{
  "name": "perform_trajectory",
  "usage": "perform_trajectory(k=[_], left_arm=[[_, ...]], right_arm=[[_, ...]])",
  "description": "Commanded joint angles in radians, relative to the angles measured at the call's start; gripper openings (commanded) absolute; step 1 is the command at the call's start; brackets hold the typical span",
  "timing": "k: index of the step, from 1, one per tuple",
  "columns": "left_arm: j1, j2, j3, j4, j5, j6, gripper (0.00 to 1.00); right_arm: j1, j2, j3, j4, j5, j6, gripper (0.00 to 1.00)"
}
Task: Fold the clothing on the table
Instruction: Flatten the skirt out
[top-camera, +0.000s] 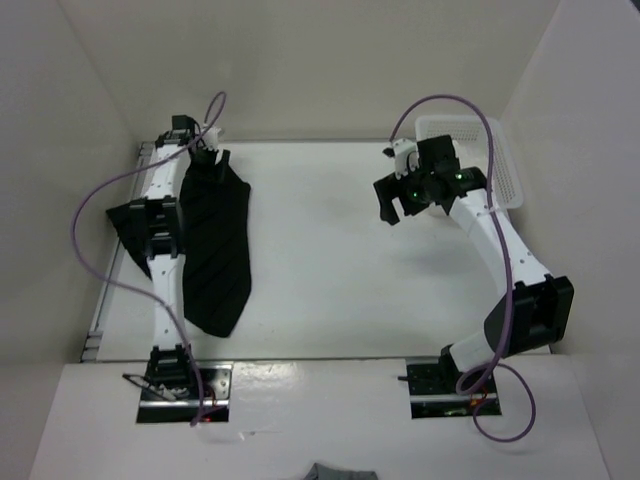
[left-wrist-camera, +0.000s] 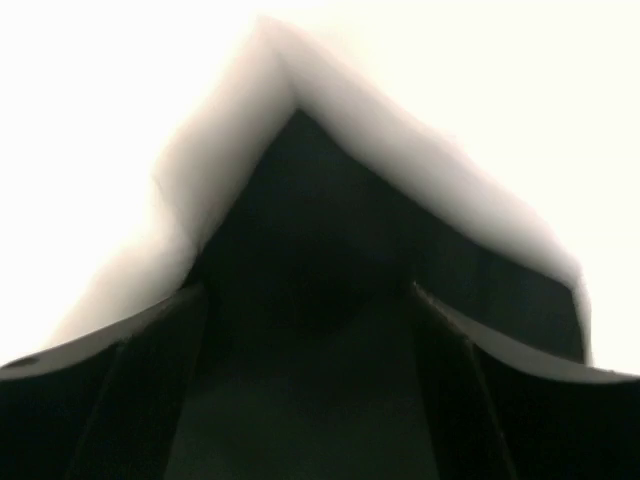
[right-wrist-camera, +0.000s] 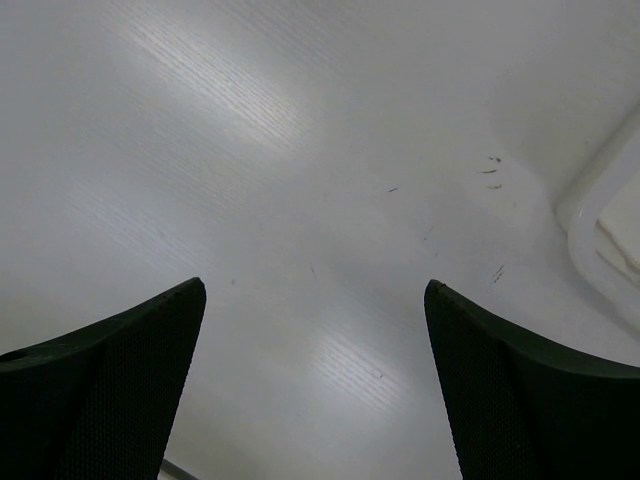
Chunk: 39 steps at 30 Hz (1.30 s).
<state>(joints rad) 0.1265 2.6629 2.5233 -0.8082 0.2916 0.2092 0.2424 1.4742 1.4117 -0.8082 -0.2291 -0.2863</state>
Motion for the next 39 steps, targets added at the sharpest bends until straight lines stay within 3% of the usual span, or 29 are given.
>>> perform_trajectory(k=[1,3,4,6,12,28,39], left_arm=[[0.009,0.129,0.459,-0.249,-0.073,0.033,0.86],[0.009,0.127,0.476,-0.268,-0.094,0.045,0.86],[0.027,0.176,0.605,-0.301,-0.079,0.045,0.86],[0.036,0.147,0.542,-0.272,-0.078,0.035,0.86],[0.108,0.155,0.615,-0.305,-0.085,0.013,0.85],[0.05,0.25,0.615,-0.489,-0.206,0.133,0.8],[0.07,0.241,0.615,-0.419,-0.241,0.114,0.8]], right_arm=[[0.008,-0.052,-0.016,0.018,-0.027,-0.02,0.94],[0.008,-0.063,-0.016,0.018,-0.036,-0.02,0.94],[0.008,-0.063,-0.026,0.027,-0.036,-0.02,0.94],[0.008,-0.072,-0.026,0.027,-0.036,-0.02,0.94],[0.008,-0.072,-0.026,0.027,-0.046,-0.03,0.94],[0.008,-0.081,-0.026,0.037,-0.065,-0.011,0.95],[0.008,-0.109,-0.046,0.046,-0.075,-0.011,0.95]])
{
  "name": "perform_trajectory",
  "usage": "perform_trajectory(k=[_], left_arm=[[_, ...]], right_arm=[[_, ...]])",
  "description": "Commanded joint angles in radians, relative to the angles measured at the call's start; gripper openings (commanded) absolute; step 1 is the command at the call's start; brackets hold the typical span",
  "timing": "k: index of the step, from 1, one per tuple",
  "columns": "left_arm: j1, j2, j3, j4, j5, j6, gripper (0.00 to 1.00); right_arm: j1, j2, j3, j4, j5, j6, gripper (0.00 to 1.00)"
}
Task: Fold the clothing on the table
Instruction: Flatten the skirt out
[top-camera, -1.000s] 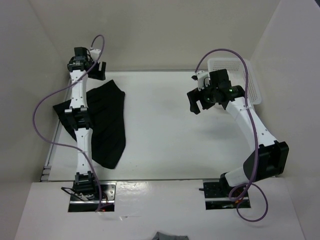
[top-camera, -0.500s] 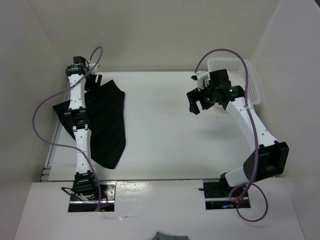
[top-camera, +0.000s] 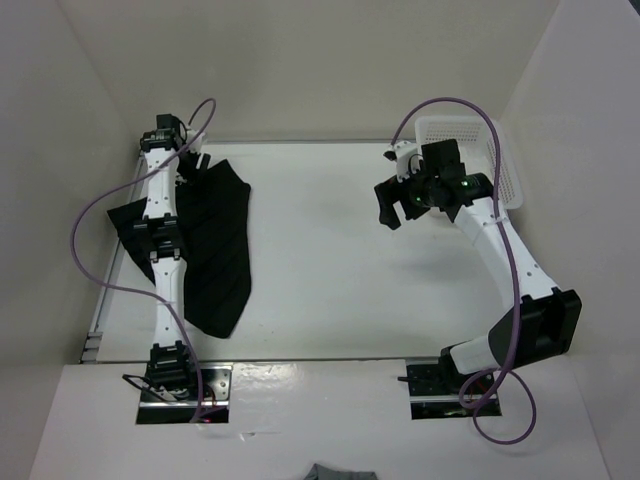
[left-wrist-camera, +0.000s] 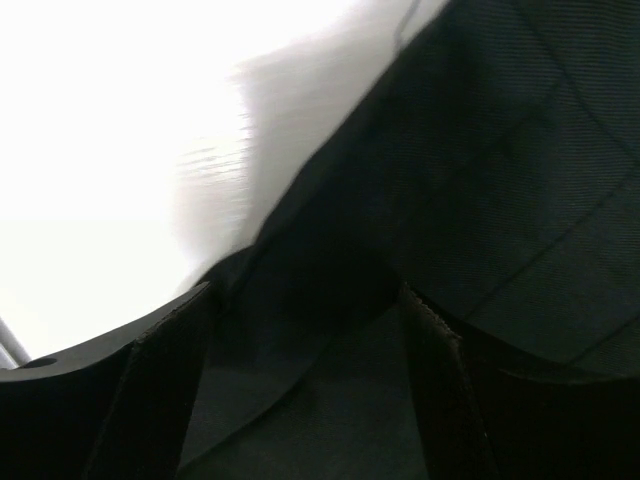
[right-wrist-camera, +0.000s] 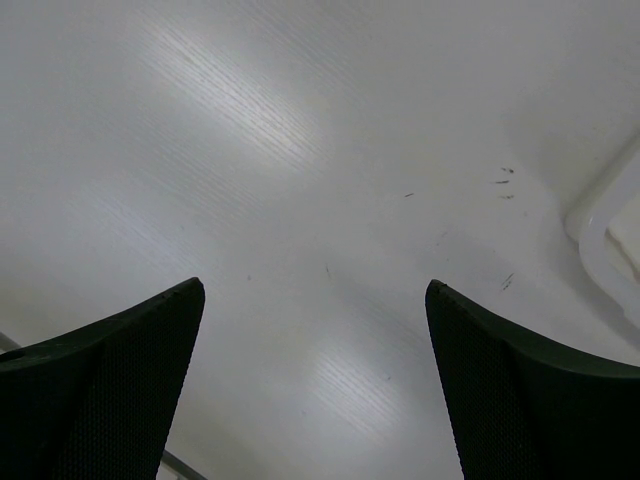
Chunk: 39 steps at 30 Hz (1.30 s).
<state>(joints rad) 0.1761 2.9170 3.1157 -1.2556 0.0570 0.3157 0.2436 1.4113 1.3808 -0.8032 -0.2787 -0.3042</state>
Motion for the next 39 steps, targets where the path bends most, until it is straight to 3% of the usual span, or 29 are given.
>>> perform_trajectory(k=[1,16,19,20,21,25,33,39], left_arm=[[0.02,-0.013,0.023,0.028,-0.006,0.008,0.8],[0.03,0.053,0.023,0.085,0.003,0.025,0.8],[0.03,0.062,0.023,0.073,0.024,0.049,0.64],[0.03,0.071,0.023,0.058,0.038,0.049,0.41],[0.03,0.071,0.023,0.047,0.038,0.049,0.31],[0.02,0.062,0.023,-0.019,0.09,0.062,0.01],[0.056,-0.177,0.005,-0.042,0.174,-0.046,0.0],[0.066,-0.564,-0.257,-0.042,0.225,-0.082,0.0]], right_arm=[[0.006,-0.046,-0.016,0.041,-0.025,0.007,0.95],[0.006,-0.026,-0.016,0.041,-0.025,0.007,0.95],[0.006,-0.026,-0.016,0.041,-0.025,0.016,0.95],[0.006,-0.026,-0.016,0.041,-0.025,0.016,0.95],[0.006,-0.026,-0.016,0.041,-0.025,0.016,0.95],[0.006,-0.026,-0.016,0.041,-0.034,0.016,0.95],[0.006,-0.058,-0.016,0.041,-0.034,0.016,0.95],[0.006,-0.112,-0.016,0.032,-0.034,0.016,0.95]])
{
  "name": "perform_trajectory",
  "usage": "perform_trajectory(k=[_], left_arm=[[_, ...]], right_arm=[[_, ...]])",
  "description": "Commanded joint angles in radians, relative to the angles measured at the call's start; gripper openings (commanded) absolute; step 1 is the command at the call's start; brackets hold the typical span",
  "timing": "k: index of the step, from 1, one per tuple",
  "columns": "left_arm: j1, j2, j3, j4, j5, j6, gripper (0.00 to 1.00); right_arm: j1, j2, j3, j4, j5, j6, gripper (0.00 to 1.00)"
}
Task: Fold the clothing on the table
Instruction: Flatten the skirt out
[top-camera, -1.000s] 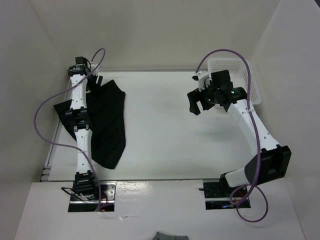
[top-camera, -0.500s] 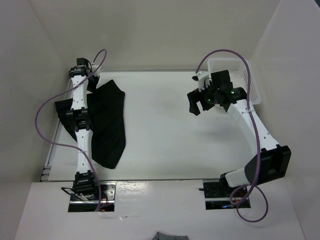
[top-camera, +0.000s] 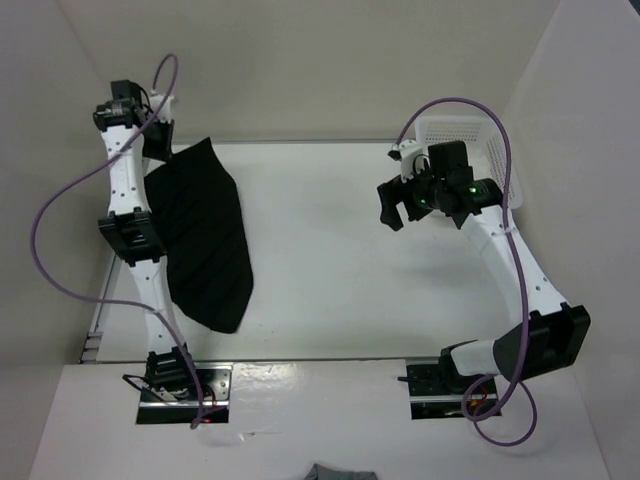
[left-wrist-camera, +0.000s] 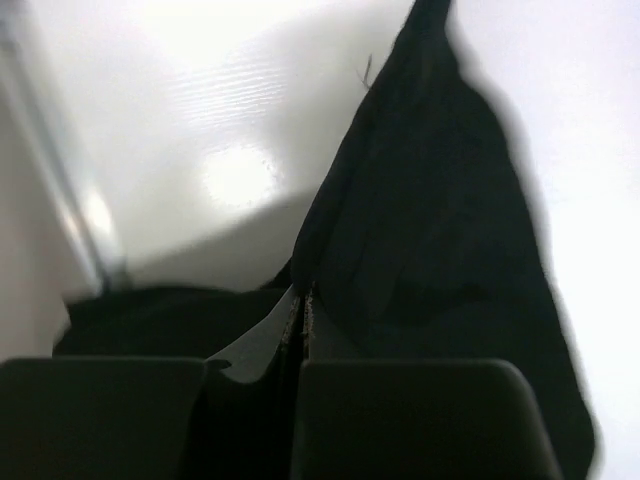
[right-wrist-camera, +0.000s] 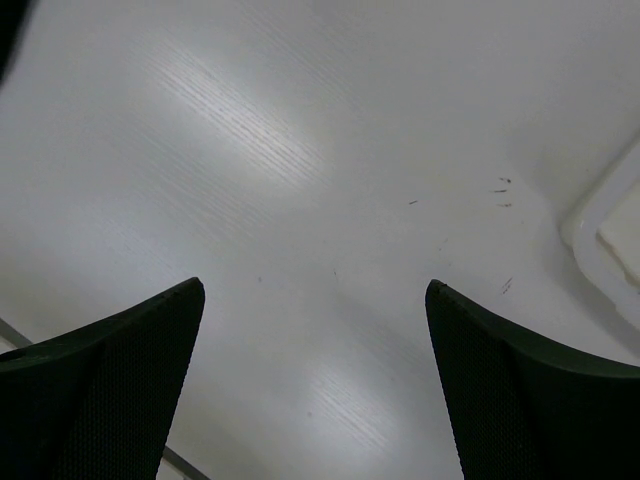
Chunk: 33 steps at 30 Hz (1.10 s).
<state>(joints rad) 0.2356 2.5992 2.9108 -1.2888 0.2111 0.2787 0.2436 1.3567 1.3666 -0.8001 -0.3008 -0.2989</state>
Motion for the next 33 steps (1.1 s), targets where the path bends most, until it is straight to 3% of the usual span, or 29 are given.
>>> perform_trajectory(k=[1,7,14,20,22,27,31,33], left_arm=[[0.007,-0.29,-0.097,-0.009,0.071,-0.056,0.0],[0.017,-0.589,-0.454,-0.009,0.141,-0.065,0.0],[0.027,-0.993,-0.87,0.137,0.129,-0.122,0.0],[0.074,-1.134,-0.934,0.065,0.163,-0.113,0.0],[0.074,-1.143,-0.853,0.016,0.163,-0.102,0.0],[-0.015,-1.108,-0.717,0.003,0.198,-0.173,0.0],[-0.073,-1.071,-0.759,-0.007,0.393,-0.148,0.0],[-0.173,-1.088,-0.841,0.075,0.431,-0.167,0.0]], right_arm=[[0.006,-0.068,-0.001,0.029,-0.024,0.01,0.95],[0.006,-0.079,-0.02,0.038,-0.035,0.01,0.95],[0.016,-0.125,-0.049,0.038,-0.035,0.01,0.95],[0.025,-0.134,-0.049,0.038,-0.035,0.01,0.95],[0.025,-0.134,-0.049,0.038,-0.035,0.01,0.95],[0.025,-0.181,-0.069,0.05,-0.015,0.01,0.95],[0.025,-0.237,-0.103,0.059,0.034,0.02,0.95],[0.025,-0.246,-0.113,0.05,0.043,0.02,0.95]])
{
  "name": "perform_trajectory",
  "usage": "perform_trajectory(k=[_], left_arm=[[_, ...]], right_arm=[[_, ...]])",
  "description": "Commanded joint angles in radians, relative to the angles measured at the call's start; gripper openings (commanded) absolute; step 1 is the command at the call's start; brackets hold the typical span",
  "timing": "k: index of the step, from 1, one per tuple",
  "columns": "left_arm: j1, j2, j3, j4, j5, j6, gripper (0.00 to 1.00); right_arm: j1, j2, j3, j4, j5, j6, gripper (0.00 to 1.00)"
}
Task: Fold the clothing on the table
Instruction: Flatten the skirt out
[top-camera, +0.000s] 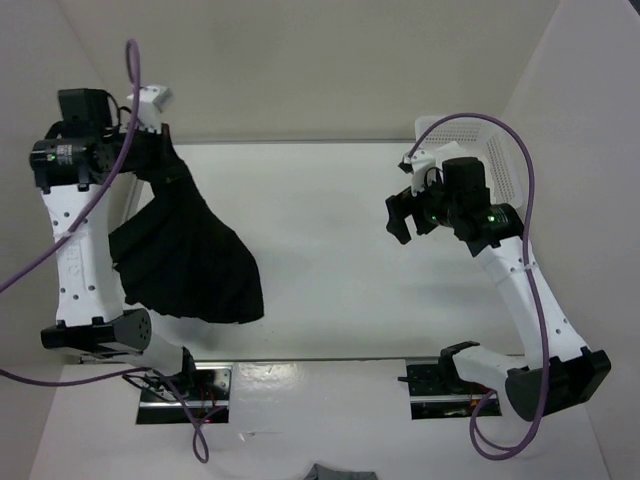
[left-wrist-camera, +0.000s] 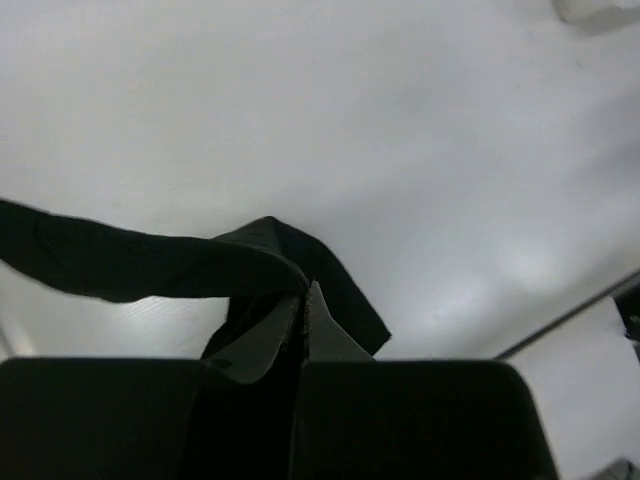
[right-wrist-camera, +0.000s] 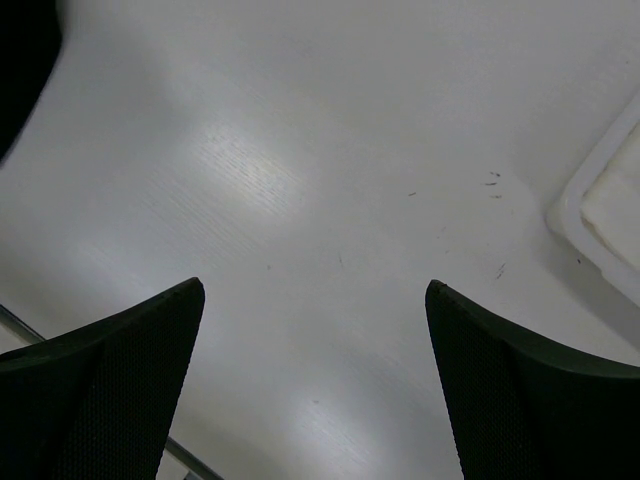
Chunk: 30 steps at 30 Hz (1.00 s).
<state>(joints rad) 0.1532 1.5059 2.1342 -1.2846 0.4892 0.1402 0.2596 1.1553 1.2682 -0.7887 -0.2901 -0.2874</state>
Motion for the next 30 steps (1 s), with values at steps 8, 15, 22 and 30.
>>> perform_trajectory(k=[8,15,22,30], left_arm=[[-0.426,-0.098,-0.238,0.216,0.201,0.068,0.0],[-0.621,-0.096,-0.344,0.186,0.219,0.172,0.0],[-0.632,-0.13,-0.364,0.263,0.138,0.141,0.0],[-0.555,-0.205,-0.266,0.35,-0.213,0.113,0.0]], right_arm=[[0.009,-0.069,-0.024,0.02,0.065,0.017,0.95],[0.009,-0.039,-0.024,0.02,0.074,0.017,0.95],[0.009,-0.038,-0.027,0.011,0.074,0.017,0.95],[0.0,-0.085,-0.069,0.039,0.074,0.017,0.95]])
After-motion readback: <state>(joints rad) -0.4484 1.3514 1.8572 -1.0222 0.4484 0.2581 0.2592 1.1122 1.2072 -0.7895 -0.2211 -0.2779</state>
